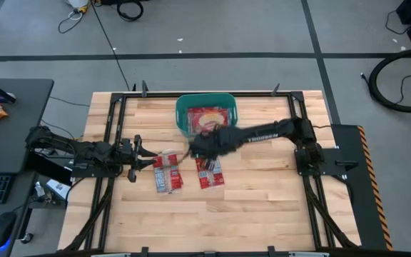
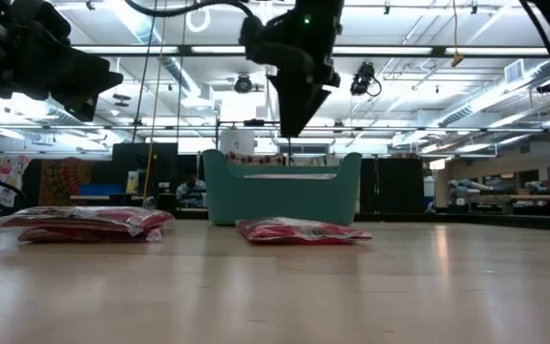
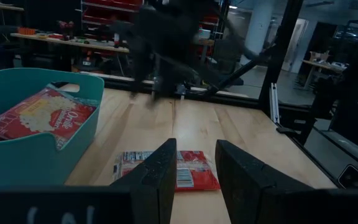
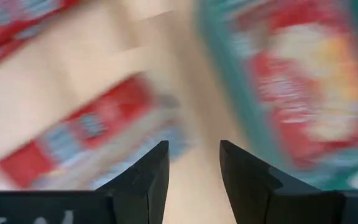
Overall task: Sort popcorn bags into baskets
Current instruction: Put the red popcorn bag into the blue bin
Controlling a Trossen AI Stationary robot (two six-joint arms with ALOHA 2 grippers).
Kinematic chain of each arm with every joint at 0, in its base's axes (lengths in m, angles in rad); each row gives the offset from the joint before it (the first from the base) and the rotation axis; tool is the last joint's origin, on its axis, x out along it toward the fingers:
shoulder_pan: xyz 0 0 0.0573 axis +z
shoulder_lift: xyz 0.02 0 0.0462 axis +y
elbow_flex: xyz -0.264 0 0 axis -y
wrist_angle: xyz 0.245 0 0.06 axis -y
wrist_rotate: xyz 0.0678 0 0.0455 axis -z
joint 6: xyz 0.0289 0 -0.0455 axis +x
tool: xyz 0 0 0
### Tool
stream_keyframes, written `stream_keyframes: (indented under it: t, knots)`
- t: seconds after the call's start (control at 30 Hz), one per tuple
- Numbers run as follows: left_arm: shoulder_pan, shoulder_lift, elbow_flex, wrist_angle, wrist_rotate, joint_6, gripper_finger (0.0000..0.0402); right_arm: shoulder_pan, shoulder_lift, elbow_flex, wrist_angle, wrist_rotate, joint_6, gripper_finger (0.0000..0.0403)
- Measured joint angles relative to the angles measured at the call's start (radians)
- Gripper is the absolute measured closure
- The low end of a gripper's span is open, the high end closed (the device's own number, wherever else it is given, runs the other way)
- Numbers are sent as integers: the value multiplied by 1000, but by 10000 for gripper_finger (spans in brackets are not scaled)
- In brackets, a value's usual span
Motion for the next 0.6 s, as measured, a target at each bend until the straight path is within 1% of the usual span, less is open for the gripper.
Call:
stream_keyframes:
  t: [0.13, 0.2, 0.3, 0.5, 0.6]
  knots:
    - [0, 0, 0, 0, 0, 0, 285, 39, 2, -89, 145, -142, 77, 256]
    - [0, 0, 0, 0, 0, 0, 285, 43, 2, -131, 204, -179, 124, 256]
    - [0, 0, 0, 0, 0, 0, 285, 45, 3, -176, 255, -194, 181, 256]
    - [0, 0, 0, 0, 0, 0, 285, 45, 3, -233, 252, -216, 291, 241]
    - [1, 0, 0, 22, -1, -1, 285, 60, 7, -245, 254, -186, 316, 232]
